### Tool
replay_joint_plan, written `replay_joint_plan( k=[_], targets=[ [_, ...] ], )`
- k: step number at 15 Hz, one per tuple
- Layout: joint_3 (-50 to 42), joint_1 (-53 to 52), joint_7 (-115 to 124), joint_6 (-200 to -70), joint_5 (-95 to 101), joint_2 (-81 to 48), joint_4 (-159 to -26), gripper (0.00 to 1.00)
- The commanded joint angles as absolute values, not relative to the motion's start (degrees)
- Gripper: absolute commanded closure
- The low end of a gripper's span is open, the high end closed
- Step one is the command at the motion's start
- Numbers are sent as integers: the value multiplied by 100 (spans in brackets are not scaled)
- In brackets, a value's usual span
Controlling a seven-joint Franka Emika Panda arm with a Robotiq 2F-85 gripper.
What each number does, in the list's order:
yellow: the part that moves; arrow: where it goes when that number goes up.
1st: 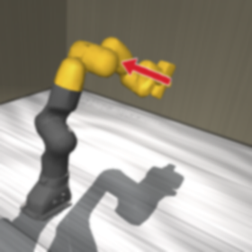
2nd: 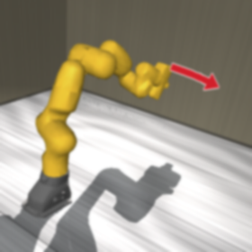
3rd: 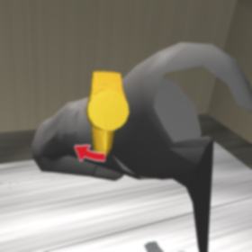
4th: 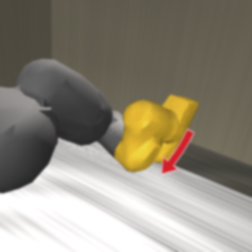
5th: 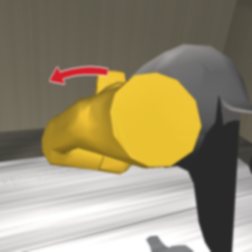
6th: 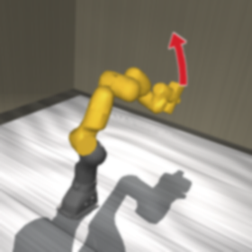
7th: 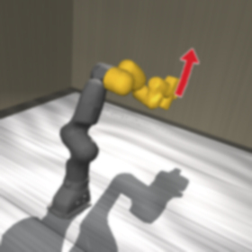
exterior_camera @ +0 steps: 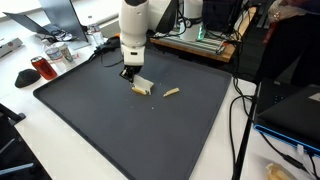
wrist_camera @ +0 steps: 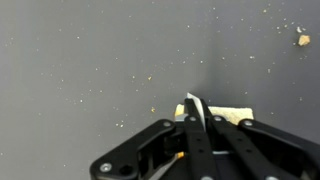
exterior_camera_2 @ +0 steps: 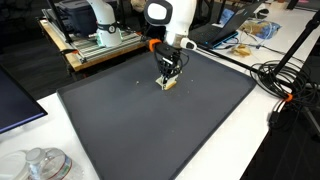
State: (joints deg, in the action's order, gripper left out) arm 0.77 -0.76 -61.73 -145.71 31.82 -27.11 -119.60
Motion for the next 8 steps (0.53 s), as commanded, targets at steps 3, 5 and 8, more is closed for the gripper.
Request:
replay_joint_plan(
  k=[3,5,8],
  targets=[
    [60,-94,-6292,-14553,3271,-3035,-11720,99],
    [69,-108,-6317,-14519,3262,-3058,-11732,99],
    [239,11,-6593,-14463,2986,-3057,-11800,99]
  ],
)
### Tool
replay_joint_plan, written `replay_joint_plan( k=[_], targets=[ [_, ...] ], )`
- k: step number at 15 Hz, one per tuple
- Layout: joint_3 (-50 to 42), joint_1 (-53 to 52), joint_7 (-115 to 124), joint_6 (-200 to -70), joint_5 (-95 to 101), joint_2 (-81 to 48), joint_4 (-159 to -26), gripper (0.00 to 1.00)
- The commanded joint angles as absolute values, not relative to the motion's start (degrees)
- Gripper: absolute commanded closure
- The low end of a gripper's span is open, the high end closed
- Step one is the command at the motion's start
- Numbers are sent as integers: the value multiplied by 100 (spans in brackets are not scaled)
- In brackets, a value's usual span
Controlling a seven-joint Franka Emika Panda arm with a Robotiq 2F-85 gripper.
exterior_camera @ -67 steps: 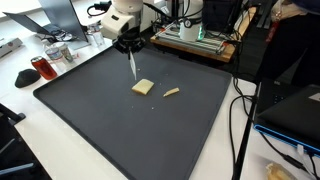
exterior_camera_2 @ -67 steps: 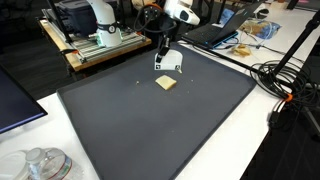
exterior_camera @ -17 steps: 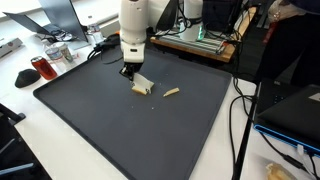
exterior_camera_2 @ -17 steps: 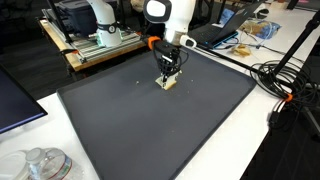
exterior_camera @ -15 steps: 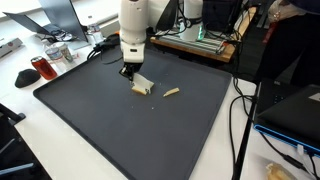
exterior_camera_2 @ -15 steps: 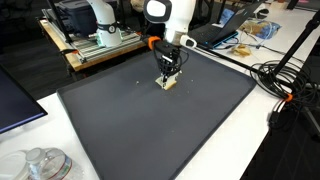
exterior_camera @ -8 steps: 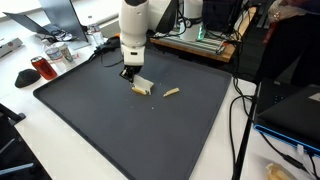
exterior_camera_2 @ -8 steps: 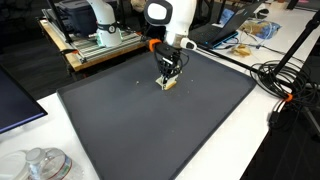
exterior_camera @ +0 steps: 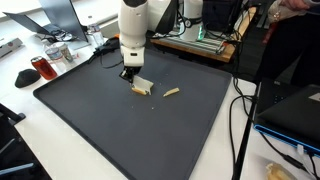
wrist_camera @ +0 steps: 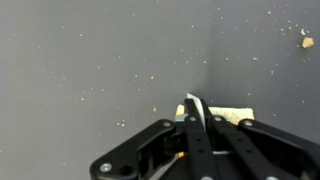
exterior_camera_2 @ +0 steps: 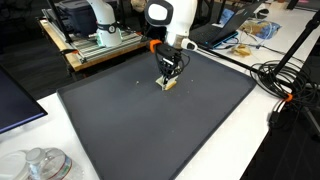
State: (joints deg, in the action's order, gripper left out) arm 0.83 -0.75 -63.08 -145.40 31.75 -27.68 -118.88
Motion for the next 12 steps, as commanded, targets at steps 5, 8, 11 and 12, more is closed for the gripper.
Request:
replay_joint_plan(
  k=[5,8,11,12],
  targets=[
    [328,88,-6906,-14487,2777,-3049,-11848,99],
    [395,102,-7047,-14520,2670,-3020,-11862,99],
    [550,176,-7335,-14528,2385,-2997,-11877,99],
    [585,184,-7416,-14520,2299,-2992,-11877,99]
  ],
)
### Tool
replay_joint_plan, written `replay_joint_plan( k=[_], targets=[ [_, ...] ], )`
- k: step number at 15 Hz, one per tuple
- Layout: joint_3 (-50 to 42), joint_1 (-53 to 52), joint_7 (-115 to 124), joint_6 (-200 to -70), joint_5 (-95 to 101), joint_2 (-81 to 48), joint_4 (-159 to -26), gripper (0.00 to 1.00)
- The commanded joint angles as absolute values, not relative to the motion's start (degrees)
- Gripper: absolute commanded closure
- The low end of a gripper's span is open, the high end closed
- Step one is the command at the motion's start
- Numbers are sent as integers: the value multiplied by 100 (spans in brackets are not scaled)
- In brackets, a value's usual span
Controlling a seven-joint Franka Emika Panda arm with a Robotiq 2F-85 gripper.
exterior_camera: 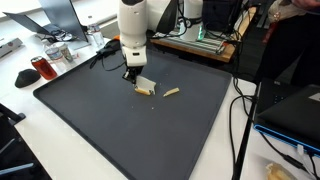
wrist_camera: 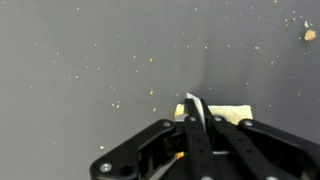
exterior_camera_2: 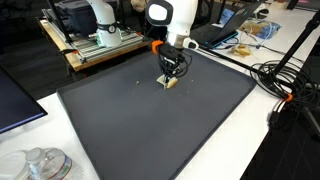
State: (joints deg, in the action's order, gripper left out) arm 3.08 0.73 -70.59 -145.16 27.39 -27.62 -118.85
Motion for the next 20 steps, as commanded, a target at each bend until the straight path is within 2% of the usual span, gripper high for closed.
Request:
replay_joint_plan(
  k=[1,6,14,20],
  targets=[
    [606,177,-7461,-14524,2233,-2986,-11882,99],
    [493,40,-7365,-14548,2339,-2996,-11882,99],
    [-114,-571,-6385,-14633,3648,-3022,-11867,99],
    [-135,-386,-6125,-14608,3844,-3127,-11811,99]
  ],
)
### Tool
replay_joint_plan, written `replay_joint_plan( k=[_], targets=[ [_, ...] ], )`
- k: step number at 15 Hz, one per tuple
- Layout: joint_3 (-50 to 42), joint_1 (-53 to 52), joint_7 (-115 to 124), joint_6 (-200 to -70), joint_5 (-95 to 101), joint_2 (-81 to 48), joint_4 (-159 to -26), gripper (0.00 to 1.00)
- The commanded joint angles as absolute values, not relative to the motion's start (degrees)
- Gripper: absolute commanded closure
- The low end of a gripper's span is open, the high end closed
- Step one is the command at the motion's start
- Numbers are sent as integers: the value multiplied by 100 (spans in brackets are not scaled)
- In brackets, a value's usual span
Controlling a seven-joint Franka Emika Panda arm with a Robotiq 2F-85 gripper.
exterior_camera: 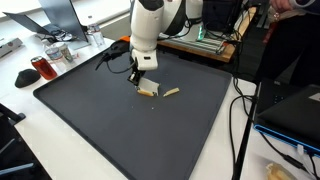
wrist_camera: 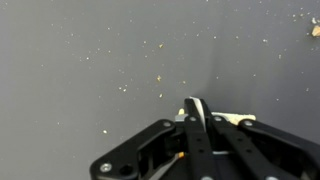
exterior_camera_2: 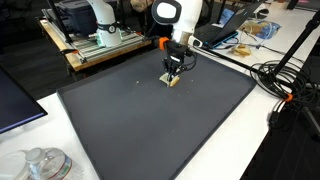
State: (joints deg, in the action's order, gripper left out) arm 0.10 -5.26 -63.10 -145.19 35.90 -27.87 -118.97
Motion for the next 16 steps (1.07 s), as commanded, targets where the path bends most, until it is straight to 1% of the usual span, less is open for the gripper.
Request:
replay_joint_plan(
  k=[1,9,16],
  targets=[
    [-144,-343,-6130,-14630,3823,-3146,-11803,99],
    [-260,-152,-6098,-14600,3790,-3223,-11662,99],
    [36,-262,-6197,-14419,3611,-3009,-11870,99]
  ],
)
